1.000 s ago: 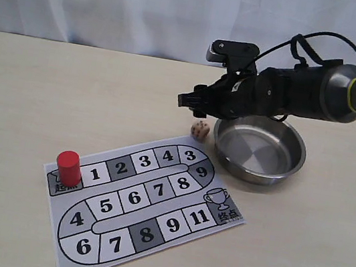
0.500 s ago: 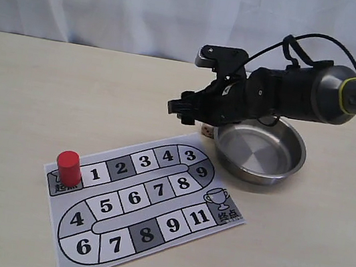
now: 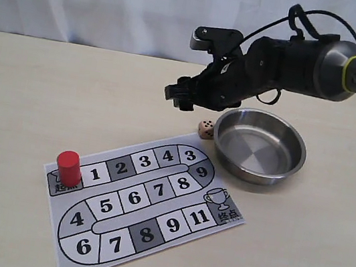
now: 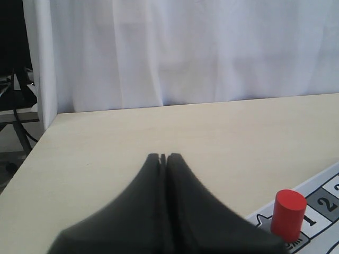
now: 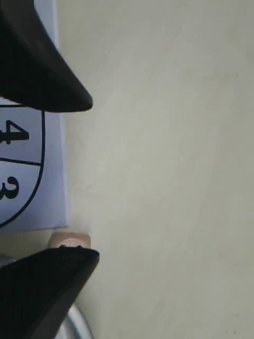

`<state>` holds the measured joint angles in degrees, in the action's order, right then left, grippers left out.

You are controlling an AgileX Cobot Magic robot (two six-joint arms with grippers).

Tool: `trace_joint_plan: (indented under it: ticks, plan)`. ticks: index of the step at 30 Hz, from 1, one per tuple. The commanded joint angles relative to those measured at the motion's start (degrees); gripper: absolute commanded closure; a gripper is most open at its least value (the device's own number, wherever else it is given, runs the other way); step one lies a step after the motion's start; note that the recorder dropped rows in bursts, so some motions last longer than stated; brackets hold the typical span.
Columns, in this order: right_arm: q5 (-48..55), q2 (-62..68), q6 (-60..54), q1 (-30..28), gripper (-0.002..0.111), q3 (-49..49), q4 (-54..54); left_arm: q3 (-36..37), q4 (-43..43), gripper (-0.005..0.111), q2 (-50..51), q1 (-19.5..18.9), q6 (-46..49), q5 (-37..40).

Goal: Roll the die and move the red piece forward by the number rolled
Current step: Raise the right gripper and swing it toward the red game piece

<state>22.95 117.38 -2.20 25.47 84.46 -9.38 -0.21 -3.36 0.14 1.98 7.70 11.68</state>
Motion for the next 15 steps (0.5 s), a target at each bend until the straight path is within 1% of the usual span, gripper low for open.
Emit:
trace_joint_plan:
  ticks: [1,3,4,6,11,15]
  plan:
    - [7.17,-0.18,-0.97,-1.47,0.041,4.05,1.71,0.21,-0.23,0.107,-0.14,0.18,-0.34,-0.41]
    - [10.63,-0.18,-0.97,-2.58,0.041,6.05,1.71,0.21,-0.23,0.107,-0.14,0.18,-0.34,-0.41]
    - [12.45,-0.18,-0.97,-3.11,0.043,6.94,1.57,0.21,-0.23,0.107,-0.14,0.18,-0.34,-0.41]
    - [16.04,-0.18,-0.97,-4.02,0.052,8.2,1.42,0.21,-0.23,0.107,-0.14,0.18,-0.34,-0.41]
    - [21.65,-0.18,-1.0,-5.82,0.08,9.36,1.29,0.21,-0.12,0.107,-0.14,0.18,-0.34,-0.41]
    - [23.88,0.37,-1.79,-6.1,0.097,9.36,1.18,0.21,-0.12,0.107,-0.14,0.18,-0.34,-0.41]
